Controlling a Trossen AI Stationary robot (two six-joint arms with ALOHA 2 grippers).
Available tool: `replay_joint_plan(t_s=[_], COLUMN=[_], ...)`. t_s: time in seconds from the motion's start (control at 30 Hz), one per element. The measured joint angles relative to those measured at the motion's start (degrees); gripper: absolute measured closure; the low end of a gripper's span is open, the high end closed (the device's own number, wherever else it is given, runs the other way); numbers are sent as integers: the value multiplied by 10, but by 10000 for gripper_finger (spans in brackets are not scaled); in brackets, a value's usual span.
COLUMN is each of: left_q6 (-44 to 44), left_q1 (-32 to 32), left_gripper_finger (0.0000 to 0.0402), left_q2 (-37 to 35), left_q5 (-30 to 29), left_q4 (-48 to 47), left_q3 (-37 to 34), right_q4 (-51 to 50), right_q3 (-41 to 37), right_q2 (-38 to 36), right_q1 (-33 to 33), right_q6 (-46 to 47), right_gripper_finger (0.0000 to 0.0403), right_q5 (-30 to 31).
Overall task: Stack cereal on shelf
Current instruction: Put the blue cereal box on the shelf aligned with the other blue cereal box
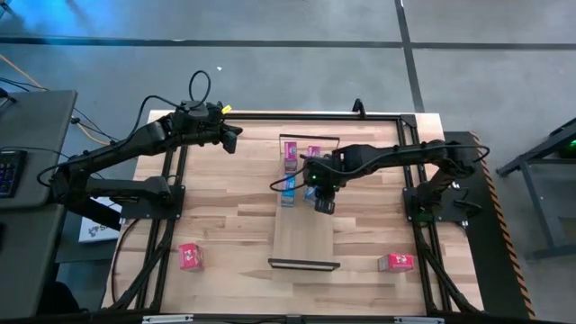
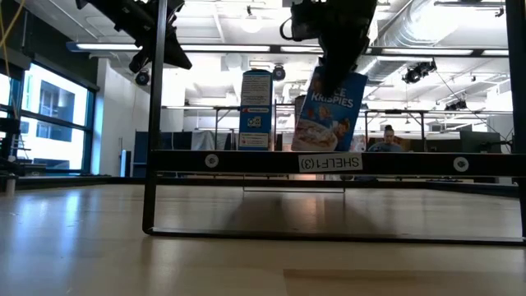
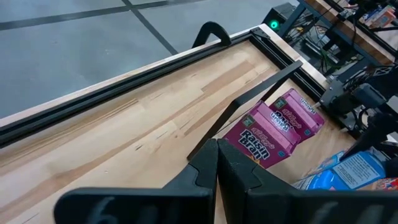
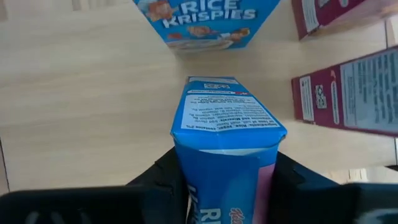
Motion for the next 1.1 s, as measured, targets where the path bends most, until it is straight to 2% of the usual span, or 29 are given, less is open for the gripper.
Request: replay_joint_plan(t_s=[0.1, 0.27, 0.4, 0.87, 0.97, 1.1], left_q6=[0, 0, 0, 0, 0, 0], left_q1=[0, 0, 0, 0, 0, 0], left_gripper_finger=[401, 401, 401, 401, 401, 401], left_q2=[0, 0, 0, 0, 0, 0], left_q5=[0, 0, 0, 0, 0, 0], left_q4=[0, 0, 0, 0, 0, 0], left_q3=[0, 0, 0, 0, 0, 0], right_q4=[0, -1, 0, -71, -62, 2], right_q3=[0, 0, 0, -6, -41, -136], right_q2=[0, -2, -12, -75, -103, -156], right_q1=[0, 0, 0, -4, -9, -20], right_q6=[0, -13, -27, -75, -73, -34], right_gripper_finger=[252, 188, 161, 158, 158, 163], right_q5=[16, 9, 3, 9, 4, -17])
